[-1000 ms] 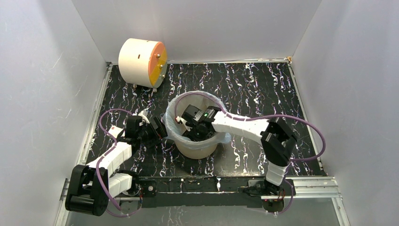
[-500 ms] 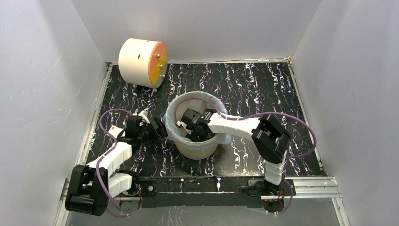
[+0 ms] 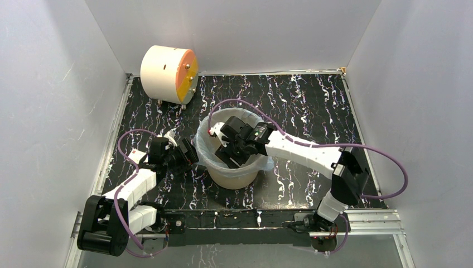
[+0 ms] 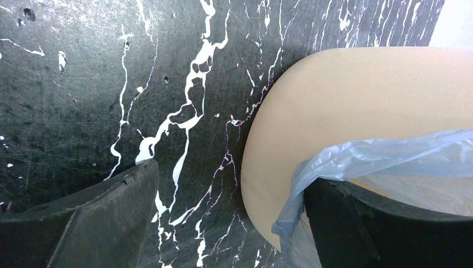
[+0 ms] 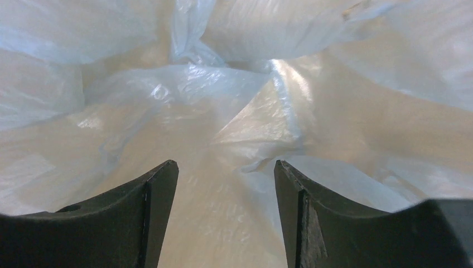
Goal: Put the trash bags into the trash bin
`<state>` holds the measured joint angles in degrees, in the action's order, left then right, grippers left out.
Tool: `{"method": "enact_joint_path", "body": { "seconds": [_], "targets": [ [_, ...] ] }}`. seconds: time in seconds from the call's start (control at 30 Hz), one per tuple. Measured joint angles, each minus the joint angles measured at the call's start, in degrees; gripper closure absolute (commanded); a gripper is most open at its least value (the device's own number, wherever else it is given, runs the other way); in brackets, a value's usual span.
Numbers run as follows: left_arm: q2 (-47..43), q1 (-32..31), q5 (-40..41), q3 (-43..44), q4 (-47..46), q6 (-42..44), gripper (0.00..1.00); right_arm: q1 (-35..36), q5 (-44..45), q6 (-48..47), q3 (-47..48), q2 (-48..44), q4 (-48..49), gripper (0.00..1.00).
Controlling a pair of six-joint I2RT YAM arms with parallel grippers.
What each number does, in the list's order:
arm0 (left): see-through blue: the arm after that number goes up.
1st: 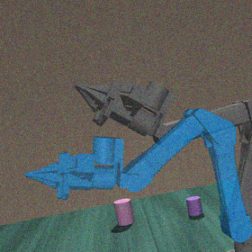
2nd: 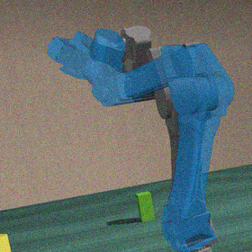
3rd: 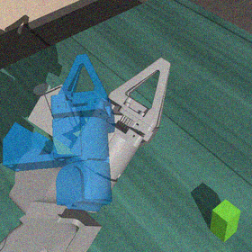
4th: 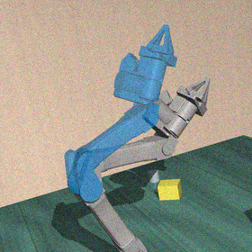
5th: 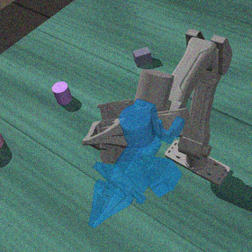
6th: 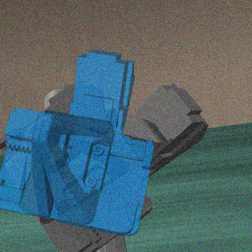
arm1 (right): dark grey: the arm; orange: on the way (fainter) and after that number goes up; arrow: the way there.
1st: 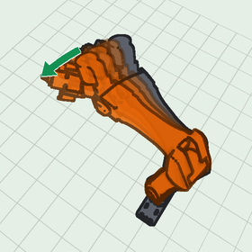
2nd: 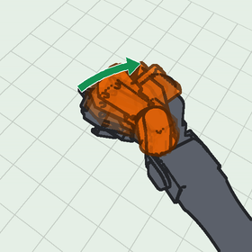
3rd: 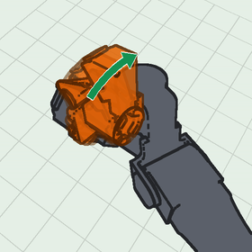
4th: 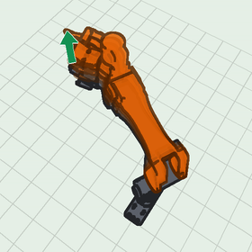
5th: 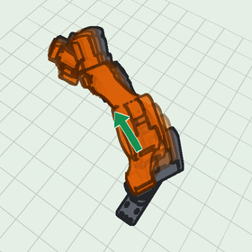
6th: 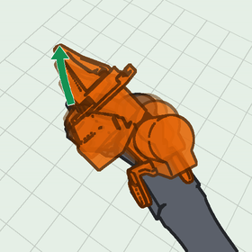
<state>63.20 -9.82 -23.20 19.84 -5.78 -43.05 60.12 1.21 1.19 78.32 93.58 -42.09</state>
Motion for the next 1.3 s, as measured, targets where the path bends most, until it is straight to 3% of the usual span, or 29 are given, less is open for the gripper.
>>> {"method": "enact_joint_path", "body": {
  "seconds": [0.53, 1.13, 1.3],
  "targets": [
    [-1.31, 0.0, 0.11, 0.0, 0.24, -0.04, 0.07, 0.0, -4.07, -1.99, -2.71, 13.31, -8.31, 0.32],
    [-1.81, 0.0, -0.02, -0.76, 0.26, -0.48, 0.07, 0.0, -1.07, -3.58, -5.7, 13.77, -5.31, 0.35],
    [-1.92, 0.0, -0.31, -0.76, -0.11, -0.96, 0.07, -0.11, 2.62, -3.65, -5.6, 10.99, -3.8, 0.31]
  ]
}}
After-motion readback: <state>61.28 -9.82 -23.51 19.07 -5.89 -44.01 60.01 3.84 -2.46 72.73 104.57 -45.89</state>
